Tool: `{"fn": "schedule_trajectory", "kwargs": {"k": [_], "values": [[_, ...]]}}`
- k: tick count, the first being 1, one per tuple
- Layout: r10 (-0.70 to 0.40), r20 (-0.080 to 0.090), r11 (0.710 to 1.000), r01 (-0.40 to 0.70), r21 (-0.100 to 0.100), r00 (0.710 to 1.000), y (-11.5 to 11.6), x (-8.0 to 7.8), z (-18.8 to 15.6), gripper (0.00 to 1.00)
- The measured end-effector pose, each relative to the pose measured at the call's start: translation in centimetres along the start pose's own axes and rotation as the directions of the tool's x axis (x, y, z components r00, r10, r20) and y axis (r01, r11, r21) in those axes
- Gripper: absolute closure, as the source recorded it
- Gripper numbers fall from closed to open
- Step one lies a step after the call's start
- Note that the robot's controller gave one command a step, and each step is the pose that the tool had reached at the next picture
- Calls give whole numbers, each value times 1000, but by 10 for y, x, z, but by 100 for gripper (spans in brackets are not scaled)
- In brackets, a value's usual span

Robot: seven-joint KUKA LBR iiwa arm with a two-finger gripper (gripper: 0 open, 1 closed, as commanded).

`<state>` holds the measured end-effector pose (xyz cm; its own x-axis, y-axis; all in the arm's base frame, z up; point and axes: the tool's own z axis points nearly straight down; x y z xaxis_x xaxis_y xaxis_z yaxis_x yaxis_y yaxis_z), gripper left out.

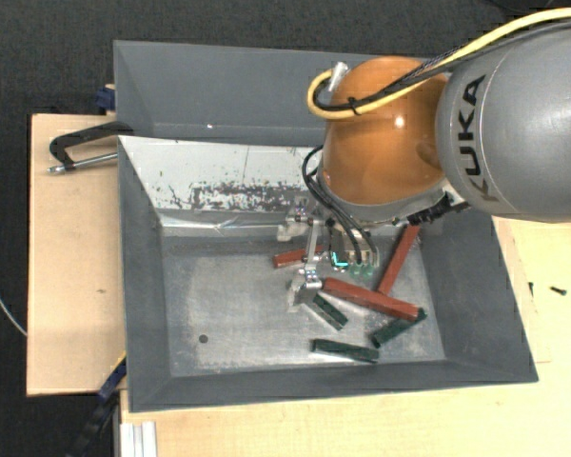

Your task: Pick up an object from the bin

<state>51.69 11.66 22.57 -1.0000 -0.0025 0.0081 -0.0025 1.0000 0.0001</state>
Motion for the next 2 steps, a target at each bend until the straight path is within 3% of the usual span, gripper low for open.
{"fn": "schedule_trajectory", "kwargs": {"k": [1, 2], "values": [[2, 8, 1000, -2, -1, 1000, -1, -2, -4, 0], [-20, 16, 1000, 20, -2, 1000, -24, -25, 45, 0]]}}
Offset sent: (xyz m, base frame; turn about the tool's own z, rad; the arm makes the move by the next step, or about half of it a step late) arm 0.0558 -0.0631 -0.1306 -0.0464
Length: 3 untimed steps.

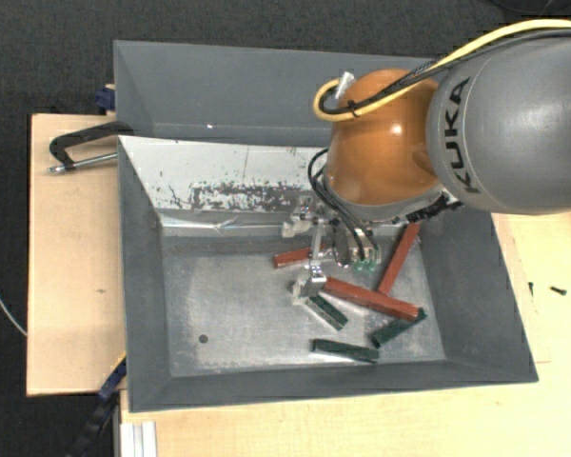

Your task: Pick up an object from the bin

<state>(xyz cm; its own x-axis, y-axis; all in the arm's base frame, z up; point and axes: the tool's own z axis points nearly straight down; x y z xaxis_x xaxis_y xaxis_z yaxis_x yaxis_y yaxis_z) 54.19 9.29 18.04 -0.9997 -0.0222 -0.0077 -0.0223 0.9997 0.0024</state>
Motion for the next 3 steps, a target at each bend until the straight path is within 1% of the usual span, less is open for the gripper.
{"fn": "schedule_trajectory", "kwargs": {"k": [1, 2, 3], "values": [[-5, 0, 1000, 5, 1, 1000, -46, -36, 45, 0], [-43, -8, 999, 43, 2, 999, -54, -39, 68, 0], [-10, -6, 1000, 10, 1, 1000, -64, -34, 83, 100]]}}
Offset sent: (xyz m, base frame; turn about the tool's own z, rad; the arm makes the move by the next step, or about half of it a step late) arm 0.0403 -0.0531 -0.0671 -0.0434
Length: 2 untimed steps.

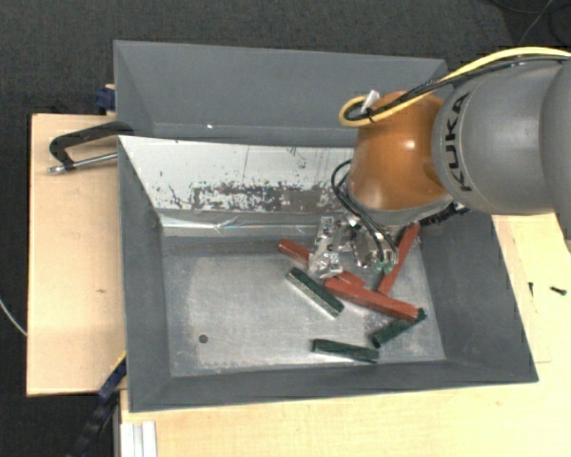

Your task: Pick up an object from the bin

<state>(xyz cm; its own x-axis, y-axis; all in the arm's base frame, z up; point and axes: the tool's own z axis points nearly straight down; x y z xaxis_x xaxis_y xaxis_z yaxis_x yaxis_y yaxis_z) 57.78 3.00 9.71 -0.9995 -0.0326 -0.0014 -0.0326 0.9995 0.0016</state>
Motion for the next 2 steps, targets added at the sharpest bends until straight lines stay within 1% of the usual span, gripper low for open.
{"fn": "schedule_trajectory", "kwargs": {"k": [1, 2], "values": [[1, 0, 1000, -1, 0, 1000, 0, 0, 0, 0], [1, 0, 1000, -1, 0, 1000, 0, 0, 0, 0]]}}
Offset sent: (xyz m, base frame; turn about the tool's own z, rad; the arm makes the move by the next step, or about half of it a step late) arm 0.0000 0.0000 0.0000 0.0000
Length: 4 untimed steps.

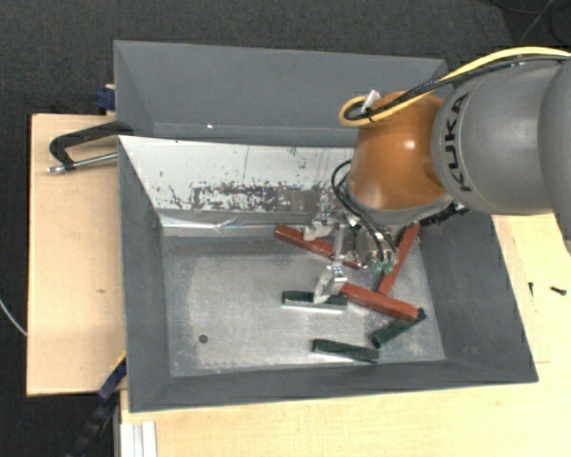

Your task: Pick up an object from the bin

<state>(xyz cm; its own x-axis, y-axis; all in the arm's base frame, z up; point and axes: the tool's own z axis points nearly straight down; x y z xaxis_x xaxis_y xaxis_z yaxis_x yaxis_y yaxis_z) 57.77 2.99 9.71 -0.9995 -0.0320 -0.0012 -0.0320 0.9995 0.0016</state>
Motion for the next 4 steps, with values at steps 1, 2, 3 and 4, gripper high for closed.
{"fn": "schedule_trajectory", "kwargs": {"k": [1, 2, 3, 4], "values": [[88, 3, 996, -88, -2, 996, 13, 49, 19, 100], [88, 3, 996, -88, -3, 996, 13, 49, 19, 100], [94, -4, 996, -94, 0, 996, 9, 58, -14, 100], [111, 11, 994, -111, -2, 994, 13, 45, -34, 100]]}}
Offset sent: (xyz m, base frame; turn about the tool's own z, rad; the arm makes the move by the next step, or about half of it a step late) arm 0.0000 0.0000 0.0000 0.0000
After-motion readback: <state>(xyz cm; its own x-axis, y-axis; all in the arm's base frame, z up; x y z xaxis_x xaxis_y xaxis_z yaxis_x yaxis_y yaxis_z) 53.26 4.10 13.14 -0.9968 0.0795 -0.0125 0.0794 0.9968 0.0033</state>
